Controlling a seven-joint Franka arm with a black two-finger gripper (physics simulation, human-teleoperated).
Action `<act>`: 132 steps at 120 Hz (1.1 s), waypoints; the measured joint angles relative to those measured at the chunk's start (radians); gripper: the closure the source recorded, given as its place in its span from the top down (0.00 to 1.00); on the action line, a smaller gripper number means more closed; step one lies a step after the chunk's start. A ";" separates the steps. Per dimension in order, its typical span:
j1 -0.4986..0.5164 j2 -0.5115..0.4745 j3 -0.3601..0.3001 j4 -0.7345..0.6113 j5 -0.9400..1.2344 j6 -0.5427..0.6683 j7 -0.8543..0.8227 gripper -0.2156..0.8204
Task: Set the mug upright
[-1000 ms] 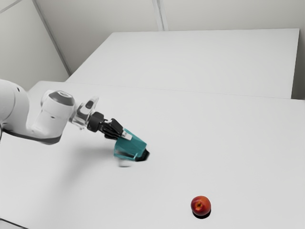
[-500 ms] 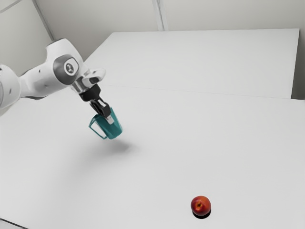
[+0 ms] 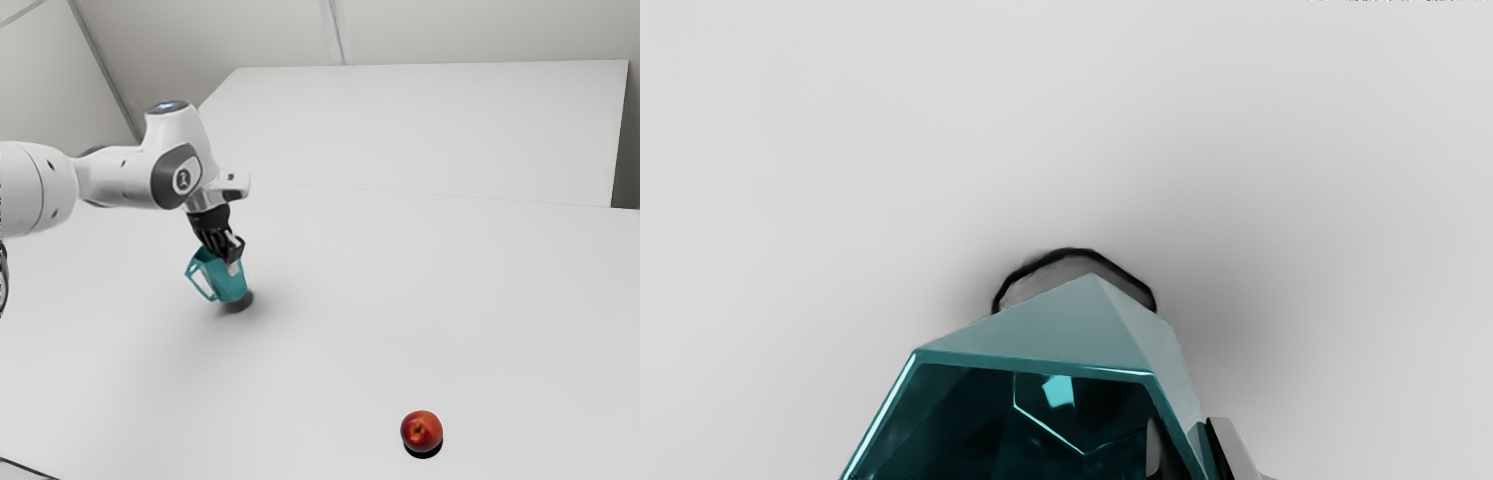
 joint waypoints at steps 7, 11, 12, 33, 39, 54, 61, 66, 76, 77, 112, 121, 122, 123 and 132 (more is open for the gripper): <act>-0.001 0.014 0.000 0.000 0.005 0.014 -0.024 0.04; -0.002 0.020 0.000 0.000 0.007 0.021 -0.036 0.04; -0.002 0.022 0.000 0.000 0.007 0.023 -0.039 0.04; -0.006 0.048 0.000 -0.006 0.012 0.053 -0.095 0.04; -0.006 0.051 0.000 -0.007 0.012 0.059 -0.109 0.04; -0.006 0.054 -0.001 -0.007 0.004 0.068 -0.133 0.22; -0.007 0.052 -0.001 -0.007 0.000 0.070 -0.141 0.34; -0.007 0.049 -0.001 -0.007 -0.002 0.070 -0.147 0.42; -0.007 0.035 -0.001 -0.007 -0.005 0.068 -0.157 0.54; -0.007 0.033 -0.001 -0.007 -0.006 0.067 -0.158 0.55; -0.007 -0.065 -0.006 0.099 -0.048 -0.041 -0.180 0.73; -0.003 -0.062 -0.006 0.193 -0.054 -0.101 -0.185 0.75; -0.002 -0.061 -0.006 0.203 -0.054 -0.108 -0.185 0.75; -0.002 -0.061 -0.006 0.212 -0.054 -0.114 -0.186 0.75; 0.001 -0.050 -0.004 0.320 -0.055 -0.179 -0.189 0.76</act>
